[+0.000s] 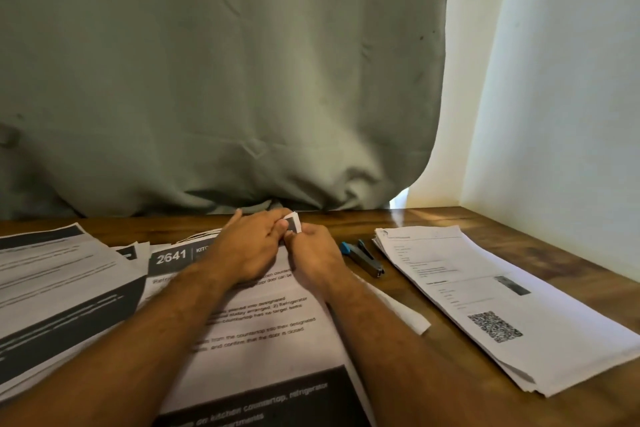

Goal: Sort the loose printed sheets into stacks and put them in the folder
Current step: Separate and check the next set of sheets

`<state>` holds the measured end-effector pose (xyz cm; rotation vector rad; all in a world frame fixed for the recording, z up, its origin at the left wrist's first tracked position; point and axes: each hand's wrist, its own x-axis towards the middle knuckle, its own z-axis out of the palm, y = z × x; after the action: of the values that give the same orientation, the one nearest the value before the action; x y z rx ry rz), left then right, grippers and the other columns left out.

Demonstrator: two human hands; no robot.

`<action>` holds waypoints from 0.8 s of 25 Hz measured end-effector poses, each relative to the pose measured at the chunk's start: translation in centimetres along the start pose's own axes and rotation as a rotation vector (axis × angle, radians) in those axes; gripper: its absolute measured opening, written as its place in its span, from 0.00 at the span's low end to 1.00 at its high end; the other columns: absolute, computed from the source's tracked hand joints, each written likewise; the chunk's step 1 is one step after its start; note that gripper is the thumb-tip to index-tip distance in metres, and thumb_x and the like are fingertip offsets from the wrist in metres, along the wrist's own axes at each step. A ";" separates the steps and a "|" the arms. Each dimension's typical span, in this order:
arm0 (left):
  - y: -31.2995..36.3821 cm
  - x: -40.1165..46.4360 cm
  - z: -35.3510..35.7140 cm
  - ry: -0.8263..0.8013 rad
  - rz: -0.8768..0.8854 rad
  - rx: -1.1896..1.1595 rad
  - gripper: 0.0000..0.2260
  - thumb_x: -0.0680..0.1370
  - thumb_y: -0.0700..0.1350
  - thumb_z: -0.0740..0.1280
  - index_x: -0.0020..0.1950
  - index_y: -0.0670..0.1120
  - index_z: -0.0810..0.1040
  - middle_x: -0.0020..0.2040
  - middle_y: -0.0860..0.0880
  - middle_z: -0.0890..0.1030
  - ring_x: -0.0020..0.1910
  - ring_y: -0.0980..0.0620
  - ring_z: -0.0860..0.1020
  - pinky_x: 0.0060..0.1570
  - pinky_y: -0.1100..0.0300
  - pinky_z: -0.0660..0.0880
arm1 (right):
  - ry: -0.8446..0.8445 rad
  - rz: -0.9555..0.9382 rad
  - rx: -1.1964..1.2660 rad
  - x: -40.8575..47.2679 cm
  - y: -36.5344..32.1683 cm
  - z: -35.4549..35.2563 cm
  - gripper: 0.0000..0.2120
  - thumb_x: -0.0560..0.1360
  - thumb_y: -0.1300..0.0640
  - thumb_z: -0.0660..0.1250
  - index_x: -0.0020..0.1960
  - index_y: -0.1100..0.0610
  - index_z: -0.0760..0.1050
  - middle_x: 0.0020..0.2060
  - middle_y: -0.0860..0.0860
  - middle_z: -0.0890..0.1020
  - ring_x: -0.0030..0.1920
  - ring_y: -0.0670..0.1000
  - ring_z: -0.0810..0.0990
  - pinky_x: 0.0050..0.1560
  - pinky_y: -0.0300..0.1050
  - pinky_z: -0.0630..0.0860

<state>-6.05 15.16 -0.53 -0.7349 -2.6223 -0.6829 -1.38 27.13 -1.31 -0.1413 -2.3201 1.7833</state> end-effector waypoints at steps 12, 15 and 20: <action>0.6 0.5 -1.1 -0.048 -0.028 0.044 0.15 0.85 0.48 0.56 0.71 0.56 0.73 0.64 0.51 0.80 0.59 0.49 0.77 0.64 0.49 0.73 | 0.046 -0.054 0.047 0.6 0.2 0.4 0.10 0.80 0.57 0.59 0.56 0.52 0.78 0.44 0.56 0.84 0.44 0.56 0.85 0.43 0.51 0.82; 0.8 0.8 -1.4 -0.018 -0.040 -0.032 0.15 0.85 0.45 0.58 0.69 0.55 0.75 0.61 0.50 0.81 0.55 0.51 0.78 0.58 0.52 0.75 | 0.062 -0.069 0.034 0.6 0.2 0.2 0.10 0.81 0.57 0.59 0.56 0.52 0.78 0.43 0.54 0.83 0.41 0.51 0.82 0.41 0.49 0.80; 0.9 0.4 -0.8 -0.048 -0.034 -0.040 0.16 0.84 0.43 0.59 0.70 0.55 0.76 0.64 0.49 0.80 0.60 0.48 0.77 0.62 0.48 0.75 | 0.032 -0.061 0.017 0.3 0.2 -0.1 0.11 0.81 0.58 0.58 0.57 0.53 0.78 0.46 0.56 0.84 0.46 0.56 0.84 0.47 0.53 0.82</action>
<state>-5.73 15.60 0.66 -0.7282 -2.6771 -0.7388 -1.69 27.34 -1.41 -0.0947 -2.2620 1.7578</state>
